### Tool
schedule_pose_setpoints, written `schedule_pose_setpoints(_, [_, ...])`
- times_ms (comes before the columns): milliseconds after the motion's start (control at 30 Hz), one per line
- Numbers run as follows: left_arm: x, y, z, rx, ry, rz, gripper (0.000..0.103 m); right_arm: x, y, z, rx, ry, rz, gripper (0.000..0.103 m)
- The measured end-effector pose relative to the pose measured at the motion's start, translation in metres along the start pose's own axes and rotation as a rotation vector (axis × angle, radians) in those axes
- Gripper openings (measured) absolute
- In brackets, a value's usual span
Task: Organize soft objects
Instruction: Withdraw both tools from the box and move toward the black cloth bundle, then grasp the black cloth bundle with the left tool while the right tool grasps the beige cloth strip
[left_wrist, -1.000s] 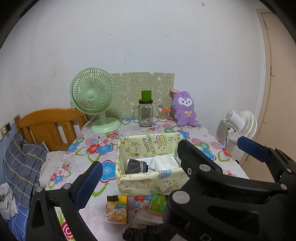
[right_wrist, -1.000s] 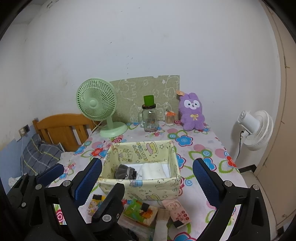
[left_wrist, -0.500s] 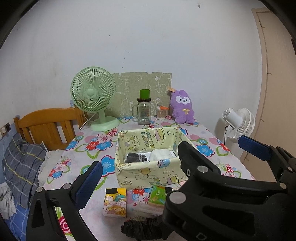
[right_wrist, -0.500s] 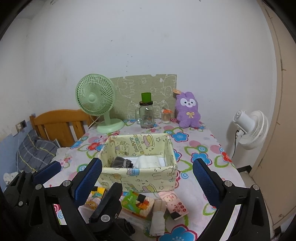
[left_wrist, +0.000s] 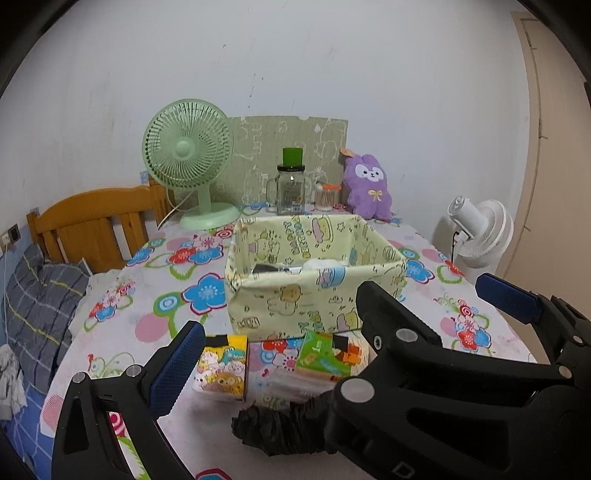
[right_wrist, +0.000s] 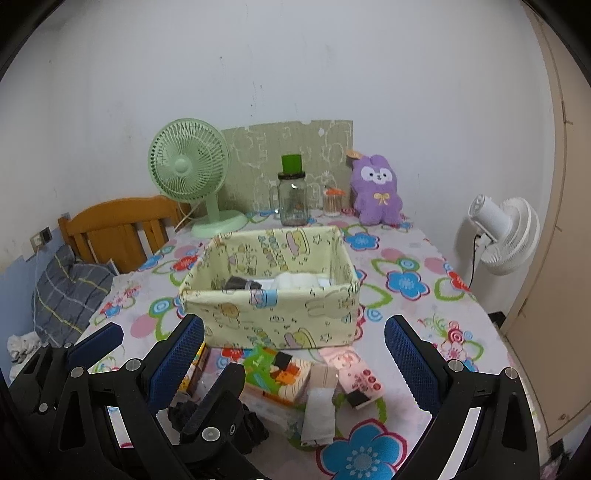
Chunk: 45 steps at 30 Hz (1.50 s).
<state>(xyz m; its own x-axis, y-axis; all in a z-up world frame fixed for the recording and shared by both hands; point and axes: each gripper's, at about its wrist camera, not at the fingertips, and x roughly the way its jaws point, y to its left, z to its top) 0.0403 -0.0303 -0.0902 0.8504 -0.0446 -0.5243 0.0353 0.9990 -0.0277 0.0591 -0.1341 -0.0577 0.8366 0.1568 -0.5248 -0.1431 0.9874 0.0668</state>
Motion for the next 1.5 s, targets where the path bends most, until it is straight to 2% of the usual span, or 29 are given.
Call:
schedule_pose_setpoints(500, [0.027,0.005,-0.035,-0.018,0.086,-0.009,0.102,0.029,-0.002,-0.038,0.019,0.080,0.000,0.100])
schedule_pose_setpoints(1133, [0.051,0.003,-0.065,-0.048,0.193,-0.030,0.101,0.054,-0.010,-0.070,0.032,0.171,-0.023,0.100])
schedule_pose_setpoints(1333, [0.052,0.000,-0.065,-0.043,0.187,-0.031,0.091,0.055,-0.011,-0.071,0.034,0.174,-0.024,0.097])
schedule_pose_setpoints(1467, [0.044,-0.006,-0.060,-0.003,0.129,-0.026,0.076,0.055,-0.012,-0.069,0.037,0.169,-0.023,0.093])
schedule_pose_setpoints(1500, [0.043,-0.007,-0.059,0.004,0.122,-0.024,0.076,0.054,-0.013,-0.068,0.039,0.165,-0.025,0.093])
